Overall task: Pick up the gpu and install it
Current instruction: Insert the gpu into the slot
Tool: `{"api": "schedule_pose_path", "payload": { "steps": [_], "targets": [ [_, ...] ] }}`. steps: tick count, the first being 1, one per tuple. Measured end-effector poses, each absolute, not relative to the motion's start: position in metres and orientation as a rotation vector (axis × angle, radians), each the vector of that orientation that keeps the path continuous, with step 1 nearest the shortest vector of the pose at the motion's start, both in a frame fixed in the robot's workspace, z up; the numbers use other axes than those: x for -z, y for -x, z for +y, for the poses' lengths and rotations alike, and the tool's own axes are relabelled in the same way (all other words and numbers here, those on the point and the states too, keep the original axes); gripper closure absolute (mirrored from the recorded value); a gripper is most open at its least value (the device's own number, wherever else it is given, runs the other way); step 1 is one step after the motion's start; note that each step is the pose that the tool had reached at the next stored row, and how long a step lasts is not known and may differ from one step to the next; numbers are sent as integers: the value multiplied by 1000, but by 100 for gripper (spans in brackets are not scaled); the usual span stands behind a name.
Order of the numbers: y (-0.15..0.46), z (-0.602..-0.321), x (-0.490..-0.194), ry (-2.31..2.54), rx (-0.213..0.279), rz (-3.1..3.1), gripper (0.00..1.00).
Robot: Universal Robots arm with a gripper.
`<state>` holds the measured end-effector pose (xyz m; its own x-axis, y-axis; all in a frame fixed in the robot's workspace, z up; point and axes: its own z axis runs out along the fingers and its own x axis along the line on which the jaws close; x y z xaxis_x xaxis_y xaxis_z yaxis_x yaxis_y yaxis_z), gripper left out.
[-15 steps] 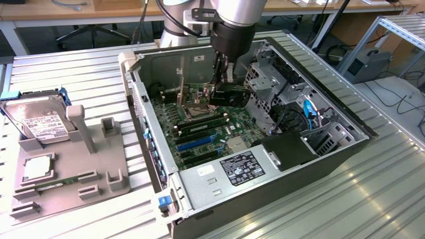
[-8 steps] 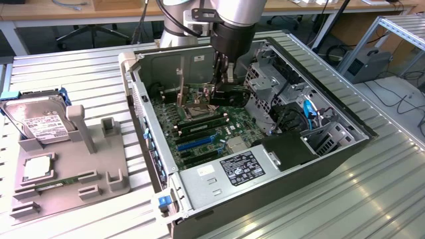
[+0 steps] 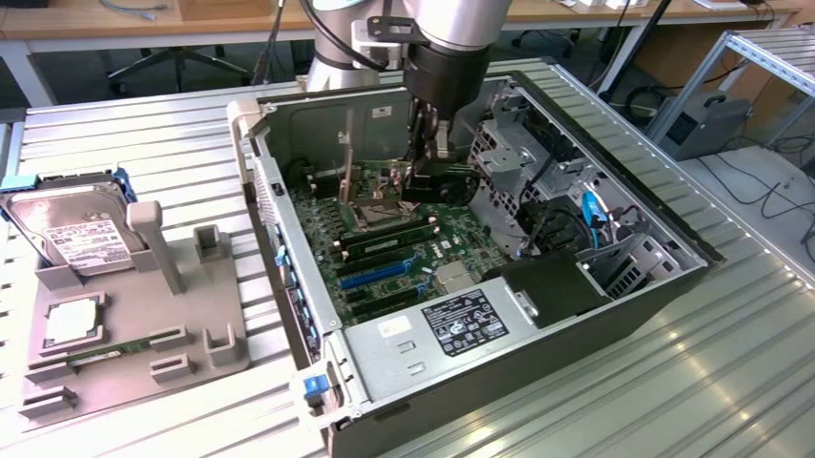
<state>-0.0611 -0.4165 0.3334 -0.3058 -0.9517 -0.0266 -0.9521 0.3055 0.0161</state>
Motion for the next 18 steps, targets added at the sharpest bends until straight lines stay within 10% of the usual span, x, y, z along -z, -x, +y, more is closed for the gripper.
{"api": "schedule_pose_path", "payload": {
  "steps": [18],
  "targets": [
    [61, -417, -333, 1872, -45, 2508, 73]
  ]
}}
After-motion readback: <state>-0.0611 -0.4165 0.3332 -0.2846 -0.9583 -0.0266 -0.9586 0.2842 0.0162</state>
